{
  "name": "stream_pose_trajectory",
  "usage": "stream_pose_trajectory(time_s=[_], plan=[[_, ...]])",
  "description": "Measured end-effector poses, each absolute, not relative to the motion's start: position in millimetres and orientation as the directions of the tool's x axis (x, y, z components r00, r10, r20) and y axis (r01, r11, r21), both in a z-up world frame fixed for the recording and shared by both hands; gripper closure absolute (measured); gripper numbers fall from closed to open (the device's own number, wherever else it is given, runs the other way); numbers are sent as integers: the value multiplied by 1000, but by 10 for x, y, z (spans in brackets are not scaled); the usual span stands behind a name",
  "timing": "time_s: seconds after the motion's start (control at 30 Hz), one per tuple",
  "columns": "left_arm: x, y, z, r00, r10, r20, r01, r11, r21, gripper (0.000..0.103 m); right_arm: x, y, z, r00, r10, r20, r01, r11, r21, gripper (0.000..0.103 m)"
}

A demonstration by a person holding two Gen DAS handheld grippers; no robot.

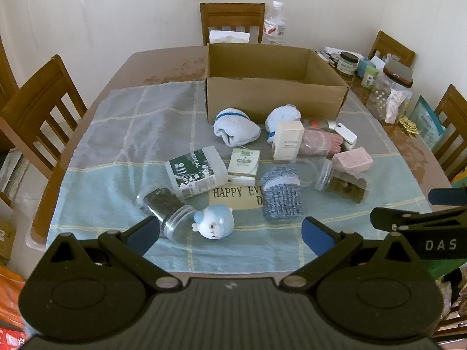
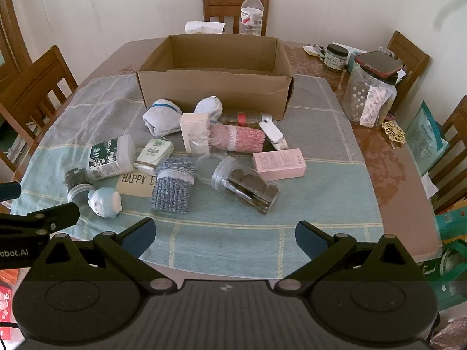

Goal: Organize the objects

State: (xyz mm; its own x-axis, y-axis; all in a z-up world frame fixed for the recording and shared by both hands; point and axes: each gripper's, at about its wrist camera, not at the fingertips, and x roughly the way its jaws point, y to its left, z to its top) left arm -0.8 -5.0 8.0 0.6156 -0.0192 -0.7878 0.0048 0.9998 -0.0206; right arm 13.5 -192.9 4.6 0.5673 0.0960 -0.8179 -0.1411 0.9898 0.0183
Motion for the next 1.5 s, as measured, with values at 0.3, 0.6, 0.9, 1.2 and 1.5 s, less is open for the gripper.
stream_pose_trajectory(time_s=[0.3, 0.6, 0.9, 1.2, 1.5], plan=[[-24, -110, 72, 612, -31, -790, 12, 999, -30, 0, 154, -1990, 62, 568, 106, -816, -150, 988, 24, 0], [-16, -170, 98, 618, -13, -786, -9, 1000, -25, 0, 190, -2065, 54, 571, 121, -812, -170, 985, 27, 0], [-20, -255, 118, 630, -15, -777, -19, 999, -35, 0, 239, -2183, 66, 574, 141, -806, -194, 980, 34, 0], [-13, -299, 126, 635, -24, -772, -20, 999, -47, 0, 254, -2230, 71, 579, 157, -800, -214, 976, 37, 0], [8, -346, 106, 649, -20, -760, 8, 1000, -19, 0, 265, -2237, 74, 579, 167, -798, -220, 975, 45, 0]])
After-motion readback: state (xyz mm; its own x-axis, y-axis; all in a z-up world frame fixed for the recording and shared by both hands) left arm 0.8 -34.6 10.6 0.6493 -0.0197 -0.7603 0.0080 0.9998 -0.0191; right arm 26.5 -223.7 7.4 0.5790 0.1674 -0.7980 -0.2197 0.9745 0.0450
